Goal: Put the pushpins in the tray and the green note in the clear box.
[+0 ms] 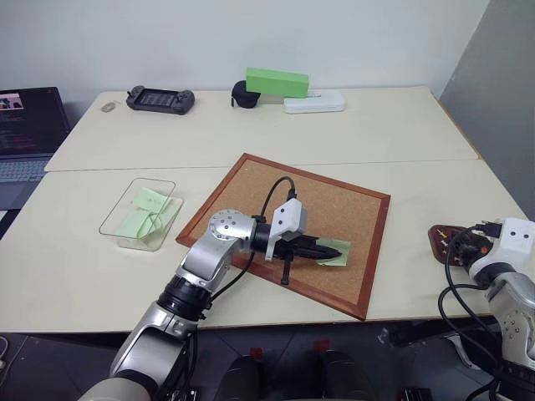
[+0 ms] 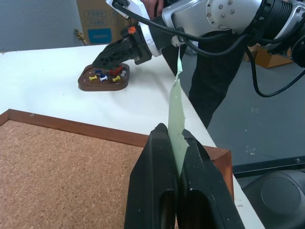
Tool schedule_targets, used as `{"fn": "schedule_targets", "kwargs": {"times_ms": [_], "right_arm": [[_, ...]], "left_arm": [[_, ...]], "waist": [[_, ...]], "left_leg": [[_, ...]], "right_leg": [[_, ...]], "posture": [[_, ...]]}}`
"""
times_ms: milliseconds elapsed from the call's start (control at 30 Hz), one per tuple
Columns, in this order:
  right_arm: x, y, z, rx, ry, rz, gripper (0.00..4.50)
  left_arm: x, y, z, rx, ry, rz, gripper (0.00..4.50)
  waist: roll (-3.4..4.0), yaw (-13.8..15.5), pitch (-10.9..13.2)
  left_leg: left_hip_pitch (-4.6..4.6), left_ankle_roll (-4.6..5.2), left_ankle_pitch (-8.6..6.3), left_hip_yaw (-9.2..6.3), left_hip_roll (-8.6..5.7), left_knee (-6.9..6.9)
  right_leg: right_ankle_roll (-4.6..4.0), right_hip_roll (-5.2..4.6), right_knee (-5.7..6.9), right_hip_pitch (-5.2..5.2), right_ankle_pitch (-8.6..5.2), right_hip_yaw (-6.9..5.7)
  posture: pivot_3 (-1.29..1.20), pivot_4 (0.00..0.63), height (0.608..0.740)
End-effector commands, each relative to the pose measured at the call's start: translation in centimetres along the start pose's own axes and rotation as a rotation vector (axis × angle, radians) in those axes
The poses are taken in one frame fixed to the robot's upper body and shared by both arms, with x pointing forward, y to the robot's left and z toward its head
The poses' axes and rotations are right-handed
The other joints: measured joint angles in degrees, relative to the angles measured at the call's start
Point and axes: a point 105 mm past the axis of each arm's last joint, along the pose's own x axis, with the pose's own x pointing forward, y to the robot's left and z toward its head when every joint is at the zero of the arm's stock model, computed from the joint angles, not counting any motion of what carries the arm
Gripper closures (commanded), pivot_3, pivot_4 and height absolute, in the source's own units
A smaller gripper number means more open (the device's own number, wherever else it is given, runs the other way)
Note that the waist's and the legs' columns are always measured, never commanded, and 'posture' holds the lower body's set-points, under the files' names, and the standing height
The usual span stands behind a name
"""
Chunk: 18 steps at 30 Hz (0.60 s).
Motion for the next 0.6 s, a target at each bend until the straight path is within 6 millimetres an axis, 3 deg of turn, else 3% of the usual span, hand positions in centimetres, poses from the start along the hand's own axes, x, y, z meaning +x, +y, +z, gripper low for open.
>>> {"fn": "schedule_targets", "kwargs": {"times_ms": [33,167,600], "right_arm": [[-0.31,-0.41,1.45,-0.016,-0.059,-0.017,1.38],[-0.41,-0.49,1.56,-0.034,-0.064,-0.021,0.53],[-0.05,-0.21,2.04,-0.191,-0.098,-0.017,0.53]], "left_arm": [[-0.24,0.15,1.18,0.031,-0.028,0.01,4.5],[-0.2,0.14,1.21,0.028,-0.029,0.008,4.5],[-0.15,0.11,1.35,0.013,-0.029,0.011,4.5]], "waist": [[0.0,0.0,0.0],[0.0,0.0,0.0],[0.0,0.0,0.0]], "left_leg": [[0.0,0.0,0.0,0.0,0.0,0.0],[0.0,0.0,0.0,0.0,0.0,0.0],[0.0,0.0,0.0,0.0,-0.01,0.0]], "right_leg": [[0.0,0.0,0.0,0.0,0.0,0.0],[0.0,0.0,0.0,0.0,0.0,0.0],[0.0,0.01,0.0,0.0,0.0,-0.01]], "posture": [[0.0,0.15,0.74],[0.0,0.15,0.74],[0.0,0.15,0.74]]}}
